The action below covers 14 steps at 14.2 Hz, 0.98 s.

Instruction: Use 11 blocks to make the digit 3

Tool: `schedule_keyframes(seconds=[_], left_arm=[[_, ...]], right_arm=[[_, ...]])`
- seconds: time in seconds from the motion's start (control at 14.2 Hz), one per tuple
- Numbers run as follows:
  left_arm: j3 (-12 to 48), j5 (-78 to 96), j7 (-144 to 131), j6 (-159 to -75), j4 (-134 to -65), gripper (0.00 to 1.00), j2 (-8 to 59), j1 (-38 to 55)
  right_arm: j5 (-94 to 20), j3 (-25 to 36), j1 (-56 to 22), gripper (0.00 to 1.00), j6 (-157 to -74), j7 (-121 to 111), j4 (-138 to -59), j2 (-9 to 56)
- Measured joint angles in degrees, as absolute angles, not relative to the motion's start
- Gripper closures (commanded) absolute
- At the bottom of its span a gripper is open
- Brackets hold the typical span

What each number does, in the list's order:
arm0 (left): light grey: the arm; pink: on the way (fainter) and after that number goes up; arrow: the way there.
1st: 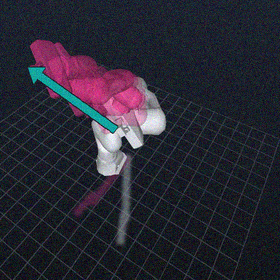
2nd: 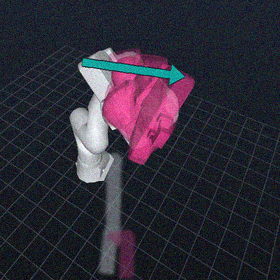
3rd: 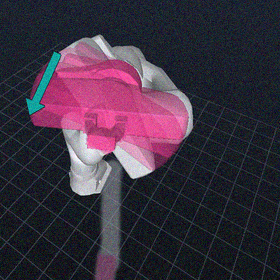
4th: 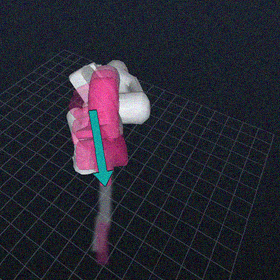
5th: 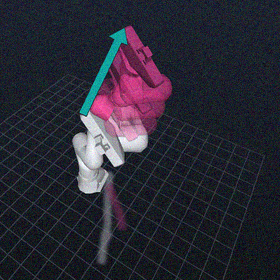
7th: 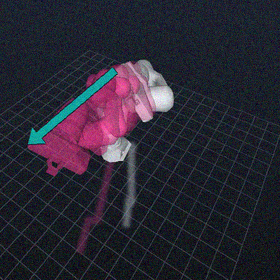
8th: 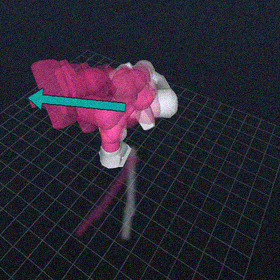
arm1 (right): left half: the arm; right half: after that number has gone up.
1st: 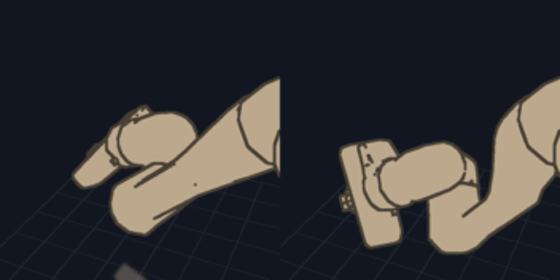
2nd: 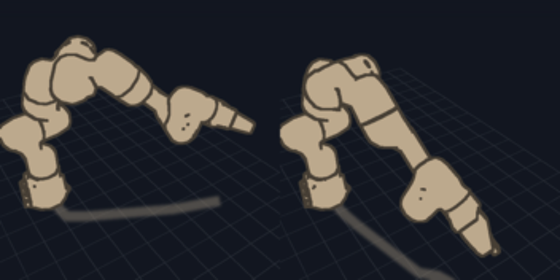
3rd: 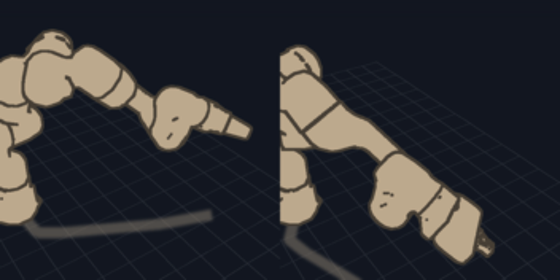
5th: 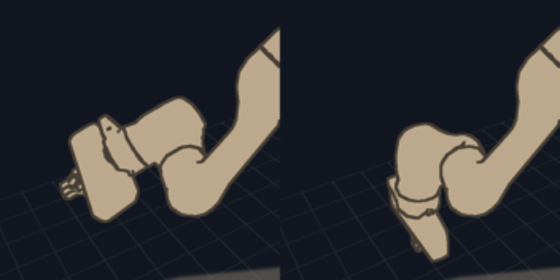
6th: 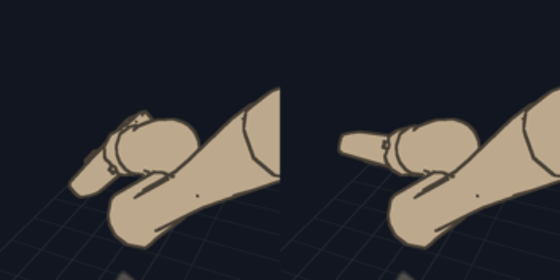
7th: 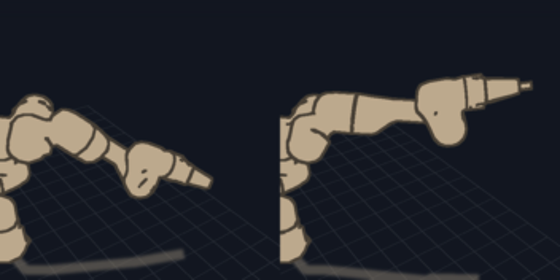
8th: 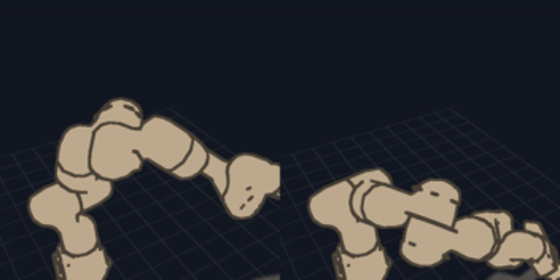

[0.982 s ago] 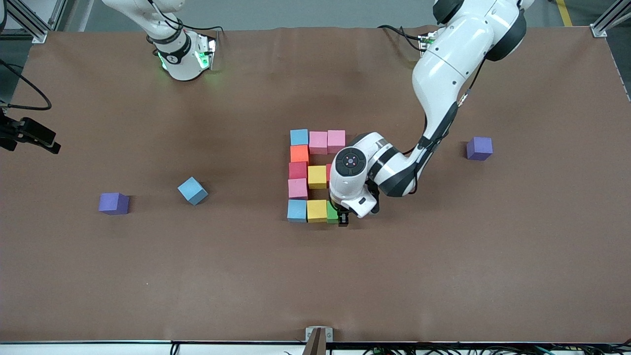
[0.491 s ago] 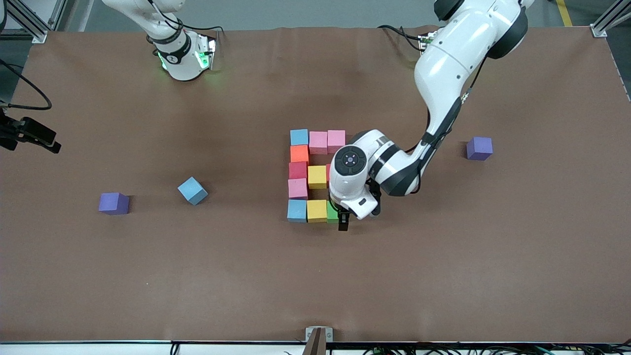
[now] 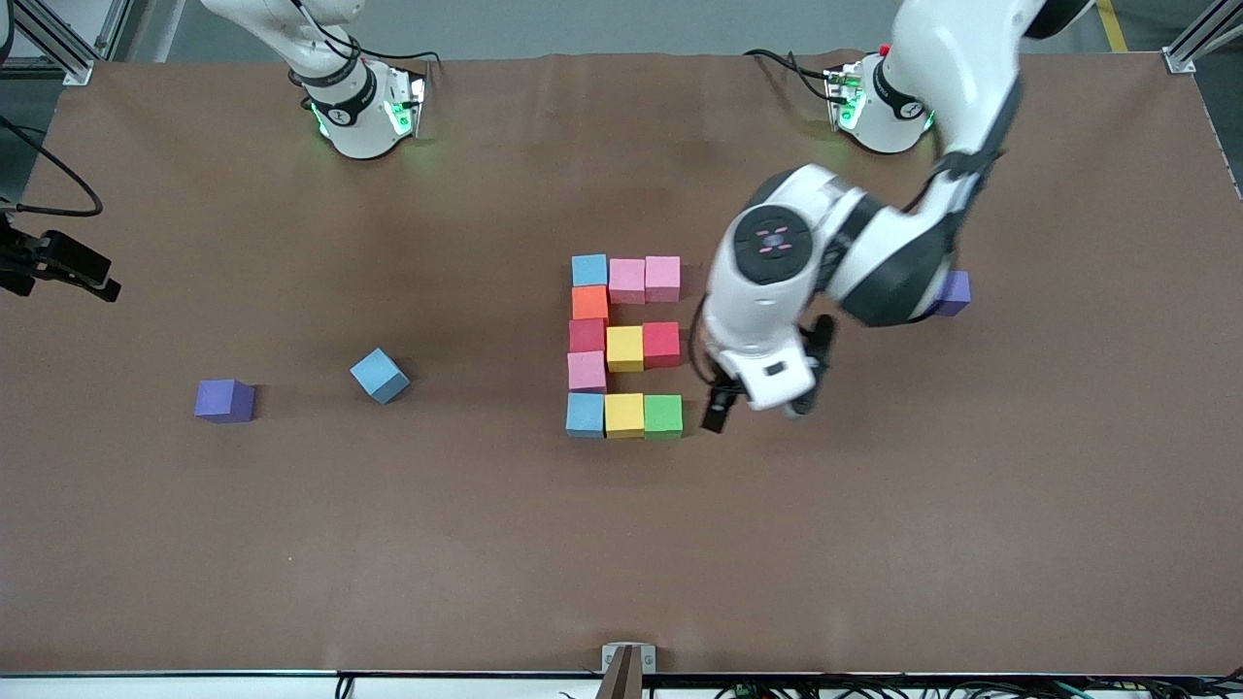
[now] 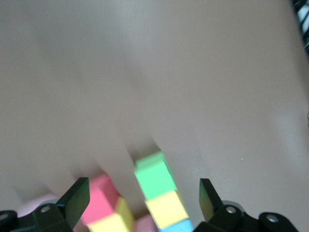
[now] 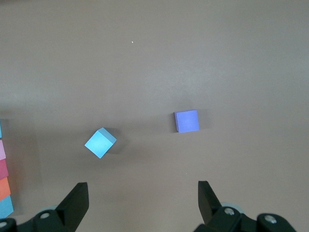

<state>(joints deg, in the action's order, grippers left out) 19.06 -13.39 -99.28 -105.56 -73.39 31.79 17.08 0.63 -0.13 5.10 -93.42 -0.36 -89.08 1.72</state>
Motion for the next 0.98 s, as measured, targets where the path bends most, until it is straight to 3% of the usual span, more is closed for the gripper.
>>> schedule_keyframes(seconds=[0.98], left_arm=[[18.3, -4.3, -24.3, -83.4, -75.9, 0.00, 8.6, -10.1]], right_arm=[[0.6, -0.1, 3.4, 0.00, -93.4, -0.4, -89.1, 1.7]])
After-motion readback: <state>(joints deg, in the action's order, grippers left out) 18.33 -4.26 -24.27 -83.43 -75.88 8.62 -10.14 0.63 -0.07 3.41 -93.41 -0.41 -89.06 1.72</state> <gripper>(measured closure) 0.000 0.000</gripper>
